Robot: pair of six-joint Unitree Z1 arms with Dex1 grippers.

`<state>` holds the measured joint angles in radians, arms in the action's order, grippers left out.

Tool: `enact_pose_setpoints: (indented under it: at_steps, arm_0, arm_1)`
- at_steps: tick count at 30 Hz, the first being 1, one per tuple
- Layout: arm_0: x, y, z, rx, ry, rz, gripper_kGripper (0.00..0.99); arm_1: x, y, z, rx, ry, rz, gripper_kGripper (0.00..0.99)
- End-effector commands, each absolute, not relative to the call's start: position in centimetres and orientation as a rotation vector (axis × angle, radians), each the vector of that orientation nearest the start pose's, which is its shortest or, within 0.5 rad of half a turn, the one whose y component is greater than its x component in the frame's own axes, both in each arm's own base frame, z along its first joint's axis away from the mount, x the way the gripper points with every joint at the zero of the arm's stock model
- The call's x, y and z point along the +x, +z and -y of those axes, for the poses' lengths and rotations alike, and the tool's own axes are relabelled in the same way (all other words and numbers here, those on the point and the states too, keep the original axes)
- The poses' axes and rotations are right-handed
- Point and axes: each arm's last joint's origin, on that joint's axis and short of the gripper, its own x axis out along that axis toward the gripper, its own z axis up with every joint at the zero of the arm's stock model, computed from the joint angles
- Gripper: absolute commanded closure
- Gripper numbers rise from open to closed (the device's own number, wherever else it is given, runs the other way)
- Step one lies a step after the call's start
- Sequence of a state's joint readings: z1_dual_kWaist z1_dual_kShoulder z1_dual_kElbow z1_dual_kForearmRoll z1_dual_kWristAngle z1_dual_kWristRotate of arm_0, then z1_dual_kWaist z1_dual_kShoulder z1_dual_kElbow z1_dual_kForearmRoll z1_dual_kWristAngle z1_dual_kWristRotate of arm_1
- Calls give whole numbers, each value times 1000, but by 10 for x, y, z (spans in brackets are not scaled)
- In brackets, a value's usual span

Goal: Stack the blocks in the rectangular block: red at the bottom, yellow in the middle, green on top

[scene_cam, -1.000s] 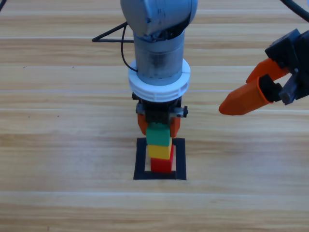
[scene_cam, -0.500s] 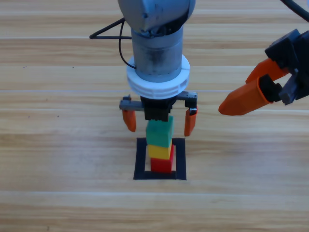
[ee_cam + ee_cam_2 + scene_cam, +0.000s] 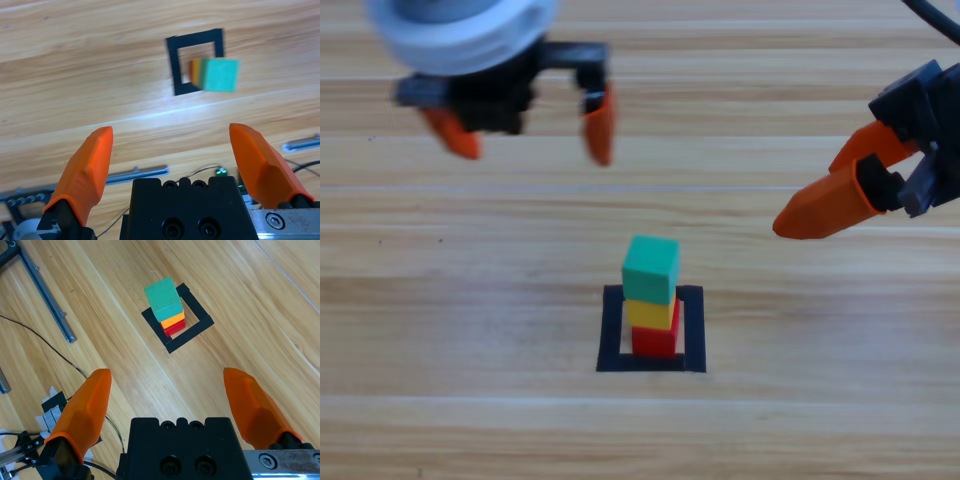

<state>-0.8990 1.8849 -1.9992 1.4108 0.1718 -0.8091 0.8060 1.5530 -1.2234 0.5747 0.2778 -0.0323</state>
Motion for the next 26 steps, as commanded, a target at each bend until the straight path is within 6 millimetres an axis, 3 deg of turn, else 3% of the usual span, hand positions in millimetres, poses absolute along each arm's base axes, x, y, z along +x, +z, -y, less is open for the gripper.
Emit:
enact_pose_setpoints:
  at_steps: [1,4,9,26]
  arm_0:
    - [208,407,230,31,-83,-1254,0]
    - [202,402,222,28,-92,-1246,0]
    - [206,390,234,46,-98,-1259,0]
    - [212,381,241,61,-87,-1263,0]
  arm_1:
    - [188,345,-210,-256,1026,-884,5]
    - [189,345,-210,-256,1024,-884,5]
    - [189,345,-210,-263,1012,-880,5]
    - [191,344,-210,-274,990,-874,5]
